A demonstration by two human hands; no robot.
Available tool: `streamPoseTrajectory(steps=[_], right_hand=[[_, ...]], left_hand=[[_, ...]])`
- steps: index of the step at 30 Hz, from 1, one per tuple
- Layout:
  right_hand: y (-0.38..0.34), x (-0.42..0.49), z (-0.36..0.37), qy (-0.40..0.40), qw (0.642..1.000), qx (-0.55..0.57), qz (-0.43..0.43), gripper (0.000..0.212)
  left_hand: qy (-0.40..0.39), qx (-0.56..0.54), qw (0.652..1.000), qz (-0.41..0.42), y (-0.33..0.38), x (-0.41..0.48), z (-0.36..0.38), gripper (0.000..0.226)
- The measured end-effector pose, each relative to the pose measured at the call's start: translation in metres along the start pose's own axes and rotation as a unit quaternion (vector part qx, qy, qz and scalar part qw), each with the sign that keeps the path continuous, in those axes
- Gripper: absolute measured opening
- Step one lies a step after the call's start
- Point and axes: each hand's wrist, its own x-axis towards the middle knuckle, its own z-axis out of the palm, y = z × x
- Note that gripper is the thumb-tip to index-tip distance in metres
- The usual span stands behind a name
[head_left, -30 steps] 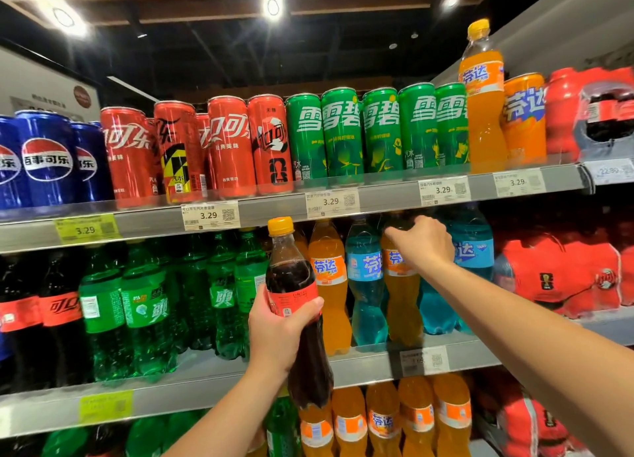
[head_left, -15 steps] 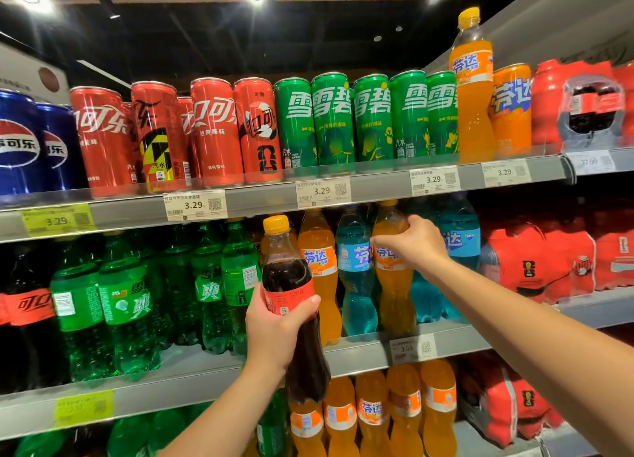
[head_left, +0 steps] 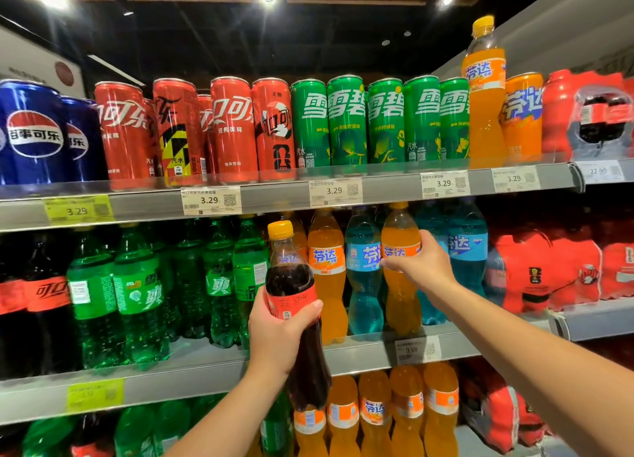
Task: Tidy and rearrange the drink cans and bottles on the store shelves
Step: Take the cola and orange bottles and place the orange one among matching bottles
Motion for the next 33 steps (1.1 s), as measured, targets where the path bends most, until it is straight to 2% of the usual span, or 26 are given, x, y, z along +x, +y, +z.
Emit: streamPoseTrajectory(steps=[5,9,13,16,21,26,33], right_hand=[[-0.001,0.006,0.003,0.018,1.000,0.008,0.023,0.074],[-0.002,0.006,0.004,0.013,0.999,0.030,0.017,0.072],[-0.002,0.006,0.004,0.013,1.000,0.022,0.016,0.085],[-0.004,0.008,0.004,0.004,1.000,-0.002,0.017,0.086],[-0.010,0.016,0.002,-0.017,0.998,-0.042,0.045,0.081],[-0.018,0.025,-0.001,-0.020,0.997,-0.027,0.063,0.081],[-0.023,0.024,-0.009,-0.041,0.997,-0.017,0.062,0.077]], left_hand=[[-0.004,0.000,1.000,-0.003,-0.001,-0.002,-0.002,0.060],[-0.007,0.000,1.000,-0.008,-0.004,-0.003,-0.005,0.065],[-0.011,0.008,1.000,-0.008,-0.006,-0.004,-0.007,0.063],[-0.012,0.007,1.000,-0.005,-0.007,-0.005,-0.008,0.061],[-0.011,0.017,1.000,-0.006,-0.009,-0.007,-0.009,0.051],[-0.018,0.016,1.000,-0.010,-0.011,-0.009,-0.011,0.062],[-0.024,0.010,1.000,-0.005,-0.008,-0.009,-0.012,0.049]])
